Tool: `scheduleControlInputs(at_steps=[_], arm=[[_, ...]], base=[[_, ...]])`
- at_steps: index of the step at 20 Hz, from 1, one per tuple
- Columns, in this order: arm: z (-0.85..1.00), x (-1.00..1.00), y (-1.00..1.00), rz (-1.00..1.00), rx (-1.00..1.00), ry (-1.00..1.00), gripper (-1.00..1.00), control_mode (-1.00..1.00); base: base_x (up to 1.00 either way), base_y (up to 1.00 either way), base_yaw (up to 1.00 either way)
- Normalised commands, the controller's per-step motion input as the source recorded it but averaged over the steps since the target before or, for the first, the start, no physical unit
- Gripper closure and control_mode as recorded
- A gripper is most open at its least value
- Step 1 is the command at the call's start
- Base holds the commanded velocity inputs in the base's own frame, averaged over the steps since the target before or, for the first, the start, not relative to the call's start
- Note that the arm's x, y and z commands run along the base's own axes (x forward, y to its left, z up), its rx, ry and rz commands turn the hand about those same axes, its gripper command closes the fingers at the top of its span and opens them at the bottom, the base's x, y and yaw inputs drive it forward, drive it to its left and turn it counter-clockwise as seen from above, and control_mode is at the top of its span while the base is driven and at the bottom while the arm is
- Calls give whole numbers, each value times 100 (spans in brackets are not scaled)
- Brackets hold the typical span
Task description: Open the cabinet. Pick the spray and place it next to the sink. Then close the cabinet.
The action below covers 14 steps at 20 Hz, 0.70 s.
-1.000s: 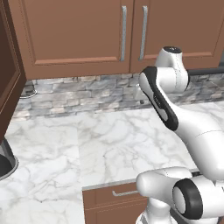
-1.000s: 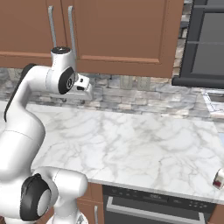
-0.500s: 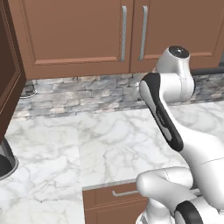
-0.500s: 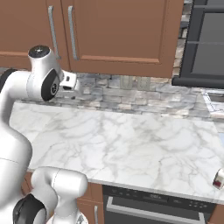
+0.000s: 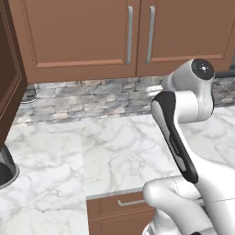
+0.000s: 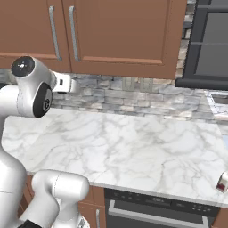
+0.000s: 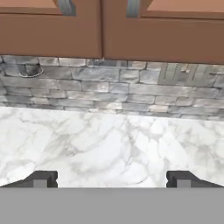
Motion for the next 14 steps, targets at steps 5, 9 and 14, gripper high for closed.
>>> scheduleControlInputs(at_steps=[5, 9, 14], arm=[[48, 0, 0, 0, 0, -17, -100, -100], [59, 0, 0, 0, 0, -9, -100, -100], [46, 0, 0, 0, 0, -1, -100, -100]], base=[[0, 0, 0], [0, 0, 0], [0, 0, 0]])
